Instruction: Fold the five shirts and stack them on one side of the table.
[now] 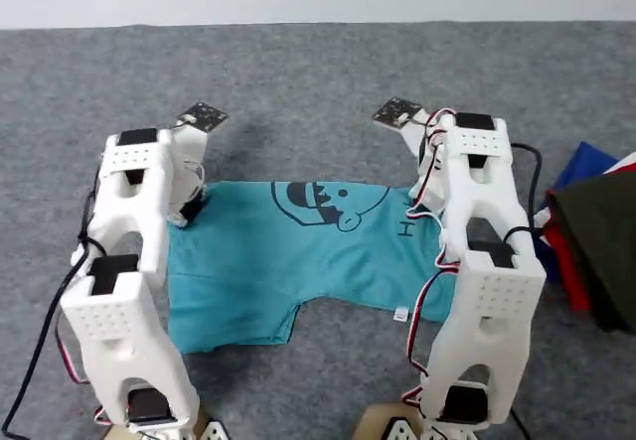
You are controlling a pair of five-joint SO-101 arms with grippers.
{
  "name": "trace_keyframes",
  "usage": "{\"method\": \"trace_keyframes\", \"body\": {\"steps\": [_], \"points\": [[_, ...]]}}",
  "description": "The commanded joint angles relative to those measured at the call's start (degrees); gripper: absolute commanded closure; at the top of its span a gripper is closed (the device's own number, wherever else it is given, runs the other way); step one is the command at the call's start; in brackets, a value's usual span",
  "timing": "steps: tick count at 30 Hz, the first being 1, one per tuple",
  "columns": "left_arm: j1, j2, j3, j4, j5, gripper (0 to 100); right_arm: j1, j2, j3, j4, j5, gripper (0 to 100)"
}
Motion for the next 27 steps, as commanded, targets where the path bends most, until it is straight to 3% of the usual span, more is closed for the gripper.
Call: {"method": "trace_keyframes", "body": {"steps": [1, 10, 18, 22, 27], "points": [[-3.69, 0.09, -1.80, 0.70, -2.46, 100, 3.38, 1.36, -5.54, -0.22, -0.44, 98.8], [-4.04, -0.53, -2.59, 3.34, -3.16, 100, 3.21, 1.80, -8.26, -0.04, -3.08, 98.5], [-3.16, -12.13, -4.09, 6.68, -6.15, 100, 0.75, 1.89, -21.89, 14.11, -11.60, 80.8], [-0.62, -18.46, -3.91, 8.26, -6.42, 100, -1.45, 2.33, -28.22, 17.71, -11.87, 81.2], [3.69, -17.67, -3.65, 8.09, -6.33, 100, -3.74, 4.09, -29.36, 13.67, -11.60, 90.4]]}}
